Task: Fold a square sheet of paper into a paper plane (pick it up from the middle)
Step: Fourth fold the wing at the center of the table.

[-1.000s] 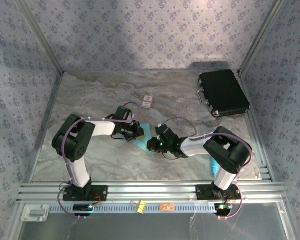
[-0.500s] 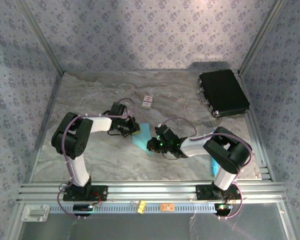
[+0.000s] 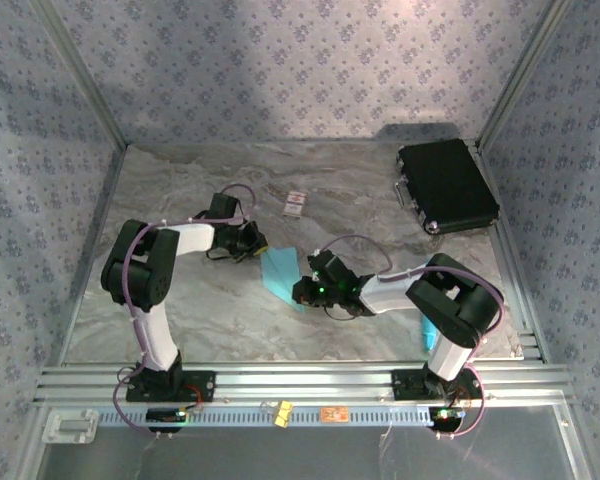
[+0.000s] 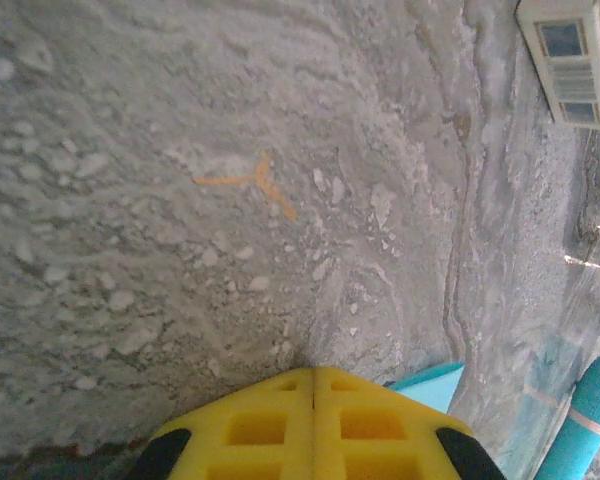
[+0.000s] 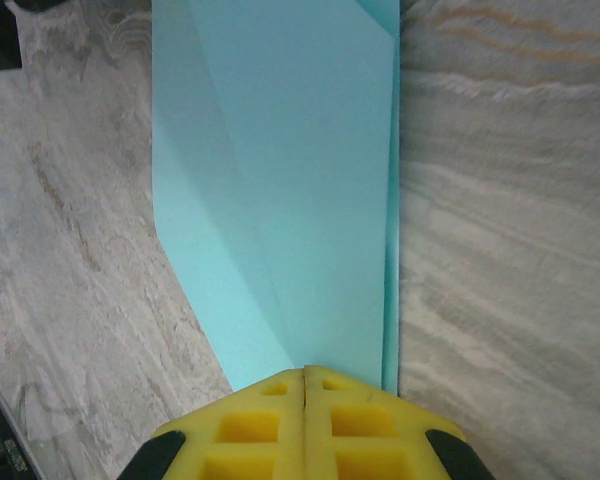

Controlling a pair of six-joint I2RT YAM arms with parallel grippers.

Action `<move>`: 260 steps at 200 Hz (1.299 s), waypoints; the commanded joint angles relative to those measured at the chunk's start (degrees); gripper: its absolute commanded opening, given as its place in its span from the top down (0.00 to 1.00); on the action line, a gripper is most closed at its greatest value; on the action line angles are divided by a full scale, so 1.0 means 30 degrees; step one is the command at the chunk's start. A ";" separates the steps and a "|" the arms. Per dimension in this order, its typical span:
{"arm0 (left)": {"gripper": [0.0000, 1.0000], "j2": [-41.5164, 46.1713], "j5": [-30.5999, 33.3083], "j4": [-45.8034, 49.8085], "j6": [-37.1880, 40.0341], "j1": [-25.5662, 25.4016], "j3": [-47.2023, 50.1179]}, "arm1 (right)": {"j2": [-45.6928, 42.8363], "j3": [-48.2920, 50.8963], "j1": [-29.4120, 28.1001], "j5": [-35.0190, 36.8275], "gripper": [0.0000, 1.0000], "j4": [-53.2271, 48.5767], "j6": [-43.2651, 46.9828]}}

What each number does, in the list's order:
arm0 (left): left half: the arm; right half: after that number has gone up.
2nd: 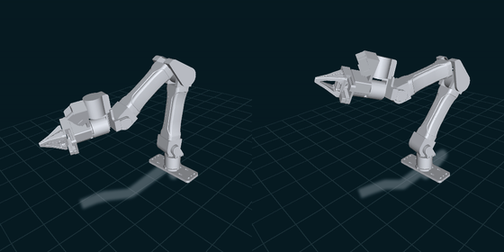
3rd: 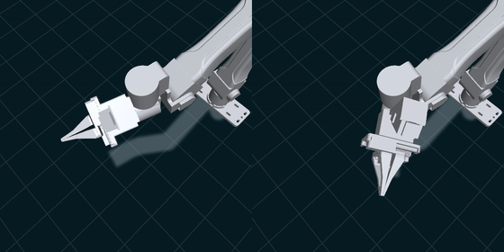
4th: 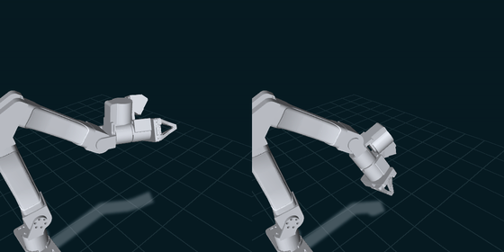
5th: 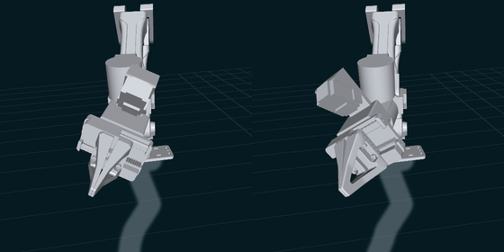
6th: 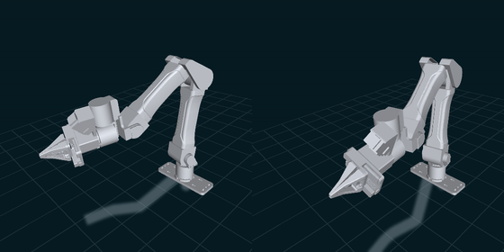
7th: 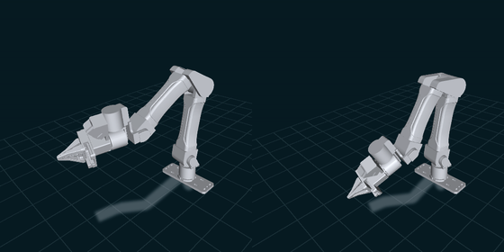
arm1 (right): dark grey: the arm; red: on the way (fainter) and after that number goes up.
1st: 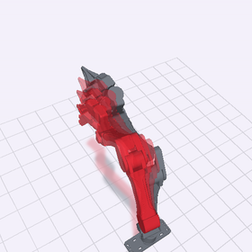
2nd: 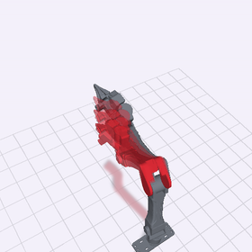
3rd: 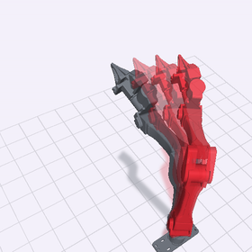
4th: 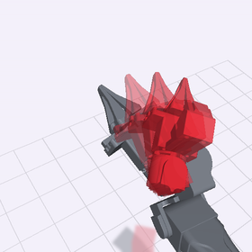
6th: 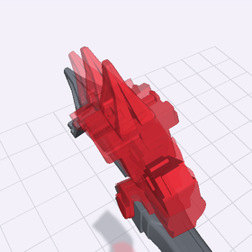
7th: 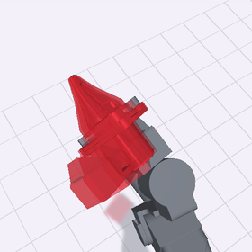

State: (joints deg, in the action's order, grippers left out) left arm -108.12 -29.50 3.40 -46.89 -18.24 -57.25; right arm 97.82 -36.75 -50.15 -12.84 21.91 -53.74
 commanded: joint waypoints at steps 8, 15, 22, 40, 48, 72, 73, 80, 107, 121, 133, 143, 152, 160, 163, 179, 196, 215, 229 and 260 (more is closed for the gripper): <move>0.95 -0.0469 0.2383 0.0878 0.0567 0.0601 -0.0825 | 0.0654 0.0431 -0.0305 -0.0567 1.00 -0.3376 0.0542; 0.95 -0.0346 0.2241 0.1044 0.0621 0.0609 -0.0943 | 0.0623 0.0419 -0.0302 -0.0546 1.00 -0.3414 0.0567; 0.95 -0.0094 0.2158 0.1065 0.0647 0.0579 -0.0945 | 0.0577 0.0459 -0.0286 -0.0546 1.00 -0.3432 0.0605; 0.94 0.0933 0.2341 0.1243 0.0689 0.0542 -0.0656 | 0.0530 0.0411 -0.0164 -0.0546 1.00 -0.3594 0.0753; 0.93 0.1509 0.2610 0.1443 0.0744 0.0543 -0.0461 | 0.0499 0.0340 -0.0076 -0.0567 1.00 -0.3616 0.0816; 0.90 0.3087 0.2844 0.1839 0.1065 0.0363 0.0191 | 0.0499 0.0155 0.0133 -0.0621 1.00 -0.3872 0.1051; 0.90 0.3156 0.2823 0.1847 0.1082 0.0336 0.0233 | 0.0499 0.0139 0.0134 -0.0616 1.00 -0.3874 0.1059; 0.91 0.3628 0.2704 0.1884 0.1260 0.0063 0.0413 | 0.0499 0.0100 0.0170 -0.0679 1.00 -0.3933 0.1103; 0.90 0.4346 0.1551 0.1766 0.2314 -0.1567 0.1148 | 0.0413 0.0063 0.0297 -0.0780 1.00 -0.4023 0.1229; 0.91 0.3976 0.0503 0.0952 0.2399 -0.2162 0.1519 | 0.0328 0.0091 0.0321 -0.0702 1.00 -0.4052 0.1215; 0.92 0.3371 -0.0155 0.0201 0.2298 -0.2535 0.1779 | 0.0295 0.0043 0.0392 -0.0707 1.00 -0.4095 0.1234; 0.93 0.2870 -0.0385 0.0039 0.2386 -0.2689 0.1846 | 0.0265 -0.0009 0.0430 -0.0700 1.00 -0.4187 0.1253; 0.93 0.2469 -0.0379 0.0011 0.2465 -0.2736 0.1898 | 0.0188 -0.0024 0.0429 -0.0649 1.00 -0.4324 0.1277; 0.94 0.2149 -0.0317 -0.0045 0.2441 -0.2720 0.2025 | 0.0111 -0.0033 0.0451 -0.0592 1.00 -0.4403 0.1286; 0.94 0.2029 -0.0262 -0.0026 0.2484 -0.2703 0.2073 | 0.0080 -0.0026 0.0431 -0.0584 1.00 -0.4411 0.1288; 0.94 0.1470 0.0068 -0.0116 0.2579 -0.2665 0.2392 | -0.0097 -0.0102 0.0484 -0.0617 0.99 -0.4486 0.1317; 0.95 0.0807 0.0319 -0.0312 0.2704 -0.2534 0.2661 | -0.0325 -0.0306 0.0477 -0.0699 0.99 -0.4506 0.1432; 0.95 0.0210 0.0768 -0.0275 0.2913 -0.2316 0.2919 | -0.0714 -0.0861 0.0401 -0.0755 0.99 -0.4746 0.1571; 0.96 0.0106 0.0765 -0.0283 0.3049 -0.2213 0.3160 | -0.0934 -0.1532 0.0270 -0.0762 0.99 -0.5004 0.1776; 0.96 0.0408 0.0886 -0.0108 0.3353 -0.2036 0.3411 | -0.0649 -0.3014 0.0112 -0.0599 0.99 -0.5019 0.1997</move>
State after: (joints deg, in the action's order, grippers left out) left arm -104.36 -32.51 -0.71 -38.98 -25.23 -49.76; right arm 96.20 -41.91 -49.28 -15.66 10.00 -49.54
